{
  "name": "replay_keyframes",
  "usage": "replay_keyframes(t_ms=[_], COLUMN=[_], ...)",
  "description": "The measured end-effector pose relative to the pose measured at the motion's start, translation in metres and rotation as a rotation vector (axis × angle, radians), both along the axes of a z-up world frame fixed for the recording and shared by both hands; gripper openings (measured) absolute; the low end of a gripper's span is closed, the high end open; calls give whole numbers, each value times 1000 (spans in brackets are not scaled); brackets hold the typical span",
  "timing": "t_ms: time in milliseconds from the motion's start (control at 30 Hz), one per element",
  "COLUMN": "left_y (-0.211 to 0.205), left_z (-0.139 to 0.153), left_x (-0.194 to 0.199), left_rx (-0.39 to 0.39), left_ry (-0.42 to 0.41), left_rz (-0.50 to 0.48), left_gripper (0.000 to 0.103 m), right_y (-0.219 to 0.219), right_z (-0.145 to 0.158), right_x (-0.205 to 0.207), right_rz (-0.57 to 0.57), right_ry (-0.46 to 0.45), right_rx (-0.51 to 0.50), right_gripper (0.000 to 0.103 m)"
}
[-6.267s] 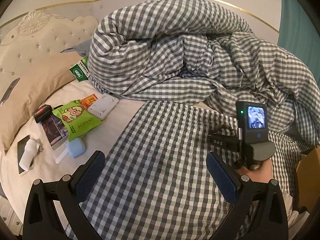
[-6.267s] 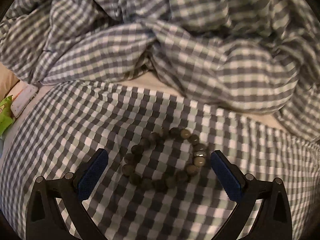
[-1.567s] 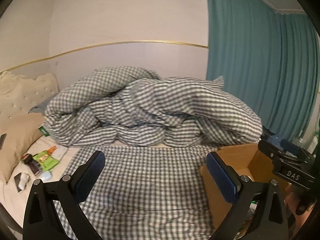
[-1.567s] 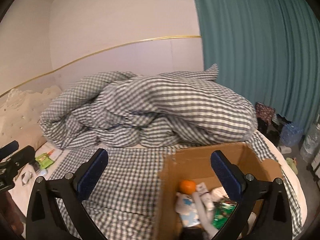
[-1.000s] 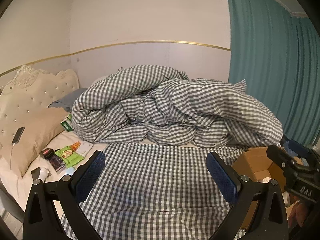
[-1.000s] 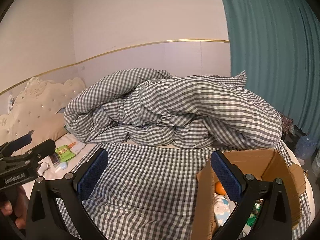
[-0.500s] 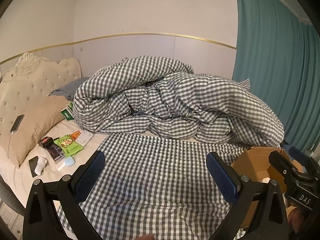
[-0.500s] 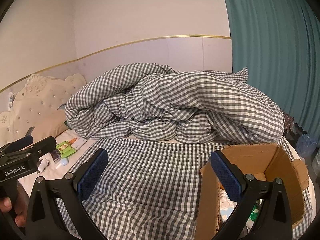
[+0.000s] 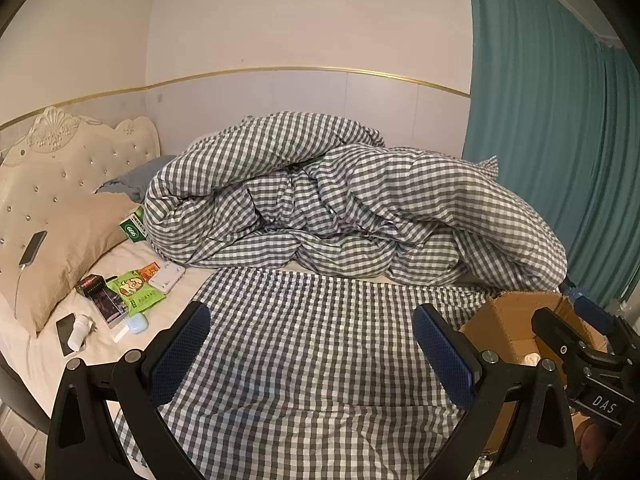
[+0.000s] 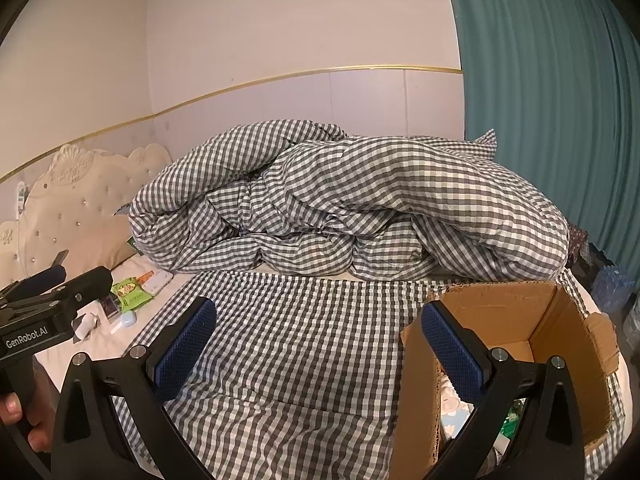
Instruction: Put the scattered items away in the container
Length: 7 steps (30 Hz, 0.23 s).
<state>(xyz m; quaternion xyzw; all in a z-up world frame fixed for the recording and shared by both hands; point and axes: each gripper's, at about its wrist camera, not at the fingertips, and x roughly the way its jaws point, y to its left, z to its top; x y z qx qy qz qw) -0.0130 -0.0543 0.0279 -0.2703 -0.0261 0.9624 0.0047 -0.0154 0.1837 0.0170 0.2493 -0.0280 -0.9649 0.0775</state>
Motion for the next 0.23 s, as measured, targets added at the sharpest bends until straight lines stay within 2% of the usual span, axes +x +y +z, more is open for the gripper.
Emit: replay_keyframes(t_ms=[233], left_y=[1], left_z=[-1], left_x=[0], left_rx=[-9], left_ry=[-1], left_rz=[4], left_gripper=[103], right_y=[-5], right_z=[-1], right_x=[1], right_rz=[9], right_ry=[-1], right_rx=[3], right_gripper=[103])
